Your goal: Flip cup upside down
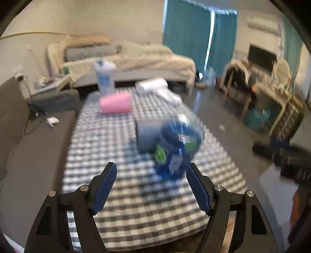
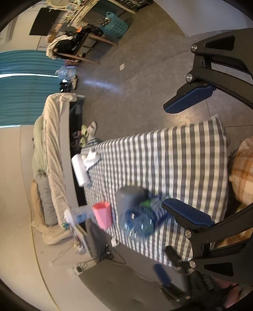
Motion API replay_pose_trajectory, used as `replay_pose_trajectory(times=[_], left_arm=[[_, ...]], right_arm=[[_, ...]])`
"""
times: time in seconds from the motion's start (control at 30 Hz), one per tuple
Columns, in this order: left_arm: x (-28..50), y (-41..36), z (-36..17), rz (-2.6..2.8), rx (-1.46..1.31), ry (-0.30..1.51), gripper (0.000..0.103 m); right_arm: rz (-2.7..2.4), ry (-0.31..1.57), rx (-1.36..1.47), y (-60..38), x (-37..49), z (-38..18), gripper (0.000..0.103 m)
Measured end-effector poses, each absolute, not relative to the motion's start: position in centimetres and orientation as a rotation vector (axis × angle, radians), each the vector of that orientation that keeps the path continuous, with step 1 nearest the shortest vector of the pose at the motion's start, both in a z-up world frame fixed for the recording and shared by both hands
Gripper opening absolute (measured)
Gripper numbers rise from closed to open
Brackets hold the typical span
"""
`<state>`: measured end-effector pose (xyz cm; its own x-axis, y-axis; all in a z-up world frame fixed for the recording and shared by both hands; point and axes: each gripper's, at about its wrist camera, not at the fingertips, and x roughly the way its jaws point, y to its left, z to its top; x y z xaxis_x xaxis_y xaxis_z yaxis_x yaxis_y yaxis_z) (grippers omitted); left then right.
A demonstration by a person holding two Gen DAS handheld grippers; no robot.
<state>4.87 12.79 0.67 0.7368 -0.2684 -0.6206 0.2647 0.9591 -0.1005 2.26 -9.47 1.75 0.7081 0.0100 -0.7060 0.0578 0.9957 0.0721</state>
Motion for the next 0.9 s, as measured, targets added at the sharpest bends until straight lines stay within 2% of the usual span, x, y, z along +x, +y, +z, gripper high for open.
replay_pose_trajectory(times=[0.07,0.17,0.23,0.27,0.3,0.4,0.73,0.9], left_arm=[[4.1,13.9,2.6,-0.291,-0.051,0.607,0.078],[2.6,15.2,5.1,-0.267,-0.073,0.502,0.087],[1.6,15.8,5.9,-0.237,-0.06,0.44,0.1],[0.9,16.3,6.0,-0.209,-0.051,0.409,0.102],[0.5,16.5,5.9,-0.196,-0.047,0.396,0.103],[0.0,17.5,4.7,-0.153,-0.029,0.405,0.103],[-1.5,19.7,0.6,-0.029,0.035,0.444,0.103],[-1.6,20.5,0.6,-0.026,-0.002,0.45,0.103]], right_arm=[[-0.005,0.744,0.071,-8.5,1.2,3.0,0.09],[0.015,0.669,0.068,-7.6,-0.4,4.6,0.09],[0.021,0.6,0.084,-7.3,-1.5,5.2,0.09],[0.017,0.566,0.092,-7.0,-2.1,5.2,0.096],[0.013,0.541,0.097,-6.8,-2.5,5.1,0.103],[0.0,0.471,0.098,-5.6,-3.8,3.8,0.103],[0.016,0.486,0.005,-2.7,-3.1,0.9,0.103],[0.014,0.492,0.013,-2.9,-3.2,0.6,0.103]])
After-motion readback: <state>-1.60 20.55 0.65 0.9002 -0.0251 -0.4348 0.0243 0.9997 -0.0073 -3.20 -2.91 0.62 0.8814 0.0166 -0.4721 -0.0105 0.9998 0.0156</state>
